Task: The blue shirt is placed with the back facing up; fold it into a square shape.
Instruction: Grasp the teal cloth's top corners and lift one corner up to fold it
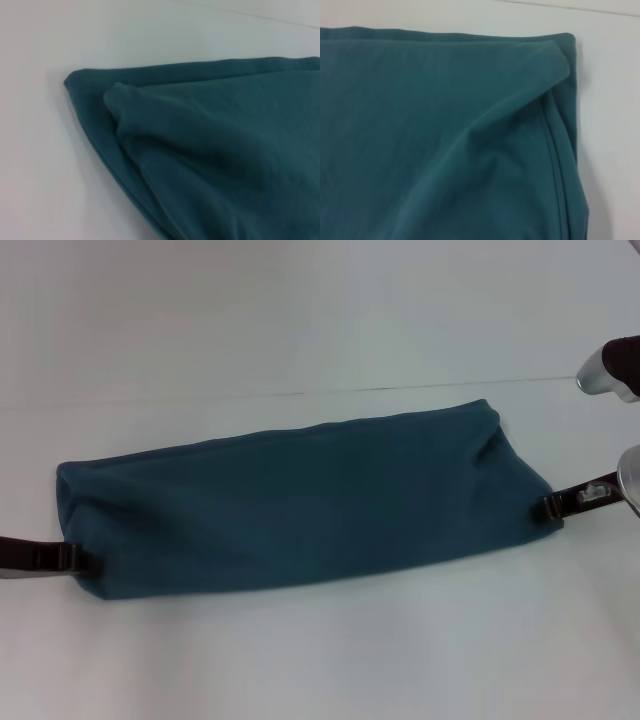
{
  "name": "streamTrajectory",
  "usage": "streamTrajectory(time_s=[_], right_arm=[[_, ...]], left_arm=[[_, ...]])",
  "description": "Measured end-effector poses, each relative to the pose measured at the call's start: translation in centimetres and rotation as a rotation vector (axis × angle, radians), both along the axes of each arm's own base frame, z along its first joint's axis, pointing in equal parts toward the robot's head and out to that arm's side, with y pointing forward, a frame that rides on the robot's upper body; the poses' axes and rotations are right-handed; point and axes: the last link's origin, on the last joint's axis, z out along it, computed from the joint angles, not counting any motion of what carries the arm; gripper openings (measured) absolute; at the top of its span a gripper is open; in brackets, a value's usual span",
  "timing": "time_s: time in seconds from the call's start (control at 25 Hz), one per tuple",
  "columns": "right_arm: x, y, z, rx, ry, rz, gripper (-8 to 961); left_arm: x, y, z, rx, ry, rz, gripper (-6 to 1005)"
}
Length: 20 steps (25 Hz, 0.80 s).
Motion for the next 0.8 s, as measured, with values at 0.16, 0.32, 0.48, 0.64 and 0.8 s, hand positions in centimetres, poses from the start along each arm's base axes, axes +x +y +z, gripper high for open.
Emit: streamTrajectory(time_s=[0.16, 0.32, 0.48, 0.64, 0.8], right_arm=[[-0.1, -0.1, -0.2, -0.009, 0.005, 0.007, 230], [-0.5, -0.3, 0.0, -0.029, 0.007, 0.012, 143], [-1.3, -0.8, 0.5, -0.068, 0.012, 0.027, 63], [-2.3, -1.8, 1.2, -0.137, 0.023, 0.047, 36], [-3.2, -3.2, 1.5, -0.241, 0.04, 0.061, 37]], left_arm=[[0.2, 0.2, 0.0, -0.001, 0.001, -0.006, 89], [0.2, 0.1, 0.0, -0.009, -0.002, -0.006, 89], [0.5, -0.2, 0.2, -0.045, -0.014, -0.011, 89], [0.7, -0.7, 0.6, -0.087, -0.03, -0.009, 89], [0.6, -1.4, 1.5, -0.131, -0.049, 0.012, 89]])
